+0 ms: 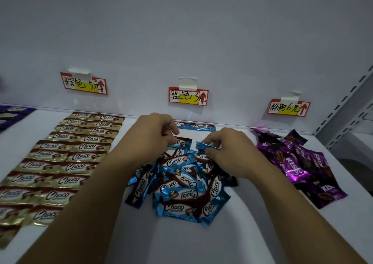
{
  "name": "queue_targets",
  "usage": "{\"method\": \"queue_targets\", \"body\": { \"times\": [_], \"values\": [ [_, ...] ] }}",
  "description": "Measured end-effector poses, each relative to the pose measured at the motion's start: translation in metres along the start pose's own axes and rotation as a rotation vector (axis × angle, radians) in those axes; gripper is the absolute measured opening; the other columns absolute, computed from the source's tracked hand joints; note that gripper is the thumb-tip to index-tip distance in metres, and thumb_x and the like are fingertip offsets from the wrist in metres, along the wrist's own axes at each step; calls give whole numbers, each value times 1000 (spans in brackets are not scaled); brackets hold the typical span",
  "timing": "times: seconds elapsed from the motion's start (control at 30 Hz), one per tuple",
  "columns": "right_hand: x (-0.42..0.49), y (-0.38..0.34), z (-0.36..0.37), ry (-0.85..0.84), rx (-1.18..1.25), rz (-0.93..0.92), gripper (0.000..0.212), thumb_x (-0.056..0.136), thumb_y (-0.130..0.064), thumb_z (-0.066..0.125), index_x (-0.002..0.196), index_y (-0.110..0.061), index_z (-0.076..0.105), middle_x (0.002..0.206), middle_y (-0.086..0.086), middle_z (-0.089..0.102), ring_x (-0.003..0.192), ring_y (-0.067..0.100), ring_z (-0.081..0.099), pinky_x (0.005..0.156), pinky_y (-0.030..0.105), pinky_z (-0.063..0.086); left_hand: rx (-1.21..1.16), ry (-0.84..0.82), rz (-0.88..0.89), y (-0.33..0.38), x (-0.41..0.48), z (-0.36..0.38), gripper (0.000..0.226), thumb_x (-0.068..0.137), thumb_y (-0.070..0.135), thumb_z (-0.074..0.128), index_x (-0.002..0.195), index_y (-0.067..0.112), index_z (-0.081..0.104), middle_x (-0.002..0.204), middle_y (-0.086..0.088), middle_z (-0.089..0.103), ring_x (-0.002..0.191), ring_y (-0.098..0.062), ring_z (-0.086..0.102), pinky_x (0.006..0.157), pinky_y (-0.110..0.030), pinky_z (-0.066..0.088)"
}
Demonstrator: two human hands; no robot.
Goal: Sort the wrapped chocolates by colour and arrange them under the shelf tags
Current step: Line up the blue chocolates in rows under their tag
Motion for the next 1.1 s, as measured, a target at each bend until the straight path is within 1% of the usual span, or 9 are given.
{"method": "queue_targets", "body": {
  "times": [0.1,0.23,0.37,0.5,0.6,0.73,0.87,1.0,1.1],
  "values": [
    [1,12,-6,208,239,82,6,88,-28,65,83,-28,64,78,-8,65,68,11,57,57,24,40,13,90,-31,-4,0,-1,14,85,20,71,83,32,66,80,16,63,76,0,57,64,-16,42],
    [5,16,-3,288,500,190,16,84,-16,70,86,-21,55,80,-1,64,73,14,62,63,32,52,153,158,-28,1,0,-6,11,88,26,67,86,35,64,90,15,62,92,-10,59,86,-33,47],
    [11,14,8,315,421,233,18,84,-21,69,80,-20,52,78,-3,60,72,14,57,62,30,47,415,122,-22,6,-3,-7,24,92,35,59,116,37,59,127,9,55,118,-16,45,102,-41,33],
    [12,15,7,330,444,244,19,85,-25,69,80,-19,52,74,-3,59,65,12,54,56,29,42,485,47,-12,21,-13,-4,28,94,43,53,122,36,56,127,8,55,117,-16,47,101,-40,36],
    [10,18,3,368,587,253,8,89,-20,64,87,-21,56,74,0,65,65,16,64,56,29,50,573,16,61,39,-18,0,30,99,38,46,127,34,53,132,6,53,120,-18,47,101,-39,35],
    [10,19,0,398,349,284,15,86,-29,61,74,-21,60,70,-5,64,68,16,62,63,31,51,570,-21,40,29,-25,2,33,99,33,42,131,33,49,135,7,50,120,-17,46,100,-37,35],
    [6,13,-7,314,-23,229,13,88,-35,56,85,-25,63,85,-8,65,79,12,58,65,28,46,496,-20,13,12,-30,5,39,99,33,39,138,34,42,139,8,45,124,-14,41,104,-35,36],
    [3,3,-9,221,-68,-135,22,95,-26,55,110,-37,67,127,-14,57,116,10,48,96,31,39,491,-73,43,7,-28,11,39,100,35,36,138,32,44,140,8,44,124,-14,40,103,-36,38],
    [8,0,6,57,-167,-222,31,96,-22,51,117,-39,66,140,-17,50,128,11,44,104,31,36,506,-83,70,4,-29,14,39,101,36,34,137,30,45,138,7,44,122,-15,41,102,-36,38]
  ]
}}
Point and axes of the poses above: each hand's wrist, its own x-axis towards the middle knuckle, its own z-axis out of the palm, y = z × x, the point moved 4 cm from there along x, towards the middle knuckle
